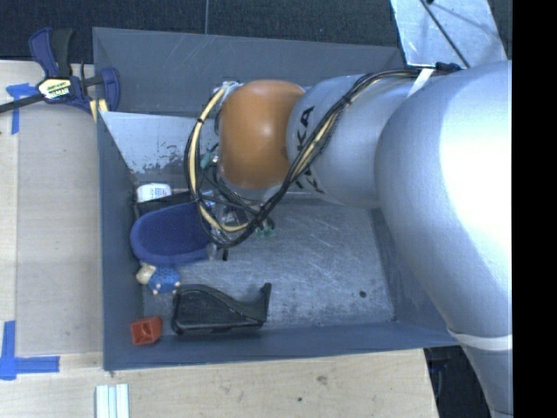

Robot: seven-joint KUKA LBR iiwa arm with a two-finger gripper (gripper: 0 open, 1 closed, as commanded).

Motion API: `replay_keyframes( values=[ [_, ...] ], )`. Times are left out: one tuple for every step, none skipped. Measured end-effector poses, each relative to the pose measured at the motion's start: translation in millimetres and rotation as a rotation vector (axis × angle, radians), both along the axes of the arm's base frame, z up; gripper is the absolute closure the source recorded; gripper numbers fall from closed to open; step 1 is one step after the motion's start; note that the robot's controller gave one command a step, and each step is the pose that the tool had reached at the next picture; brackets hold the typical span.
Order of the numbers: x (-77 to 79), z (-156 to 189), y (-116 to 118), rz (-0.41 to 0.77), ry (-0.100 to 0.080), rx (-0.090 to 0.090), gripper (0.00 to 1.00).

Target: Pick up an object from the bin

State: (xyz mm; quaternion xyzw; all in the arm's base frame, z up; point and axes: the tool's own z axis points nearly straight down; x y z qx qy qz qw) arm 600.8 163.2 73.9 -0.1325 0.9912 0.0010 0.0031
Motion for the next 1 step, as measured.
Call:
replay_keyframes(
  values=[
    [8.3,131.9,4.1,-0.024,-0.006,0.001,1.0]
  ],
)
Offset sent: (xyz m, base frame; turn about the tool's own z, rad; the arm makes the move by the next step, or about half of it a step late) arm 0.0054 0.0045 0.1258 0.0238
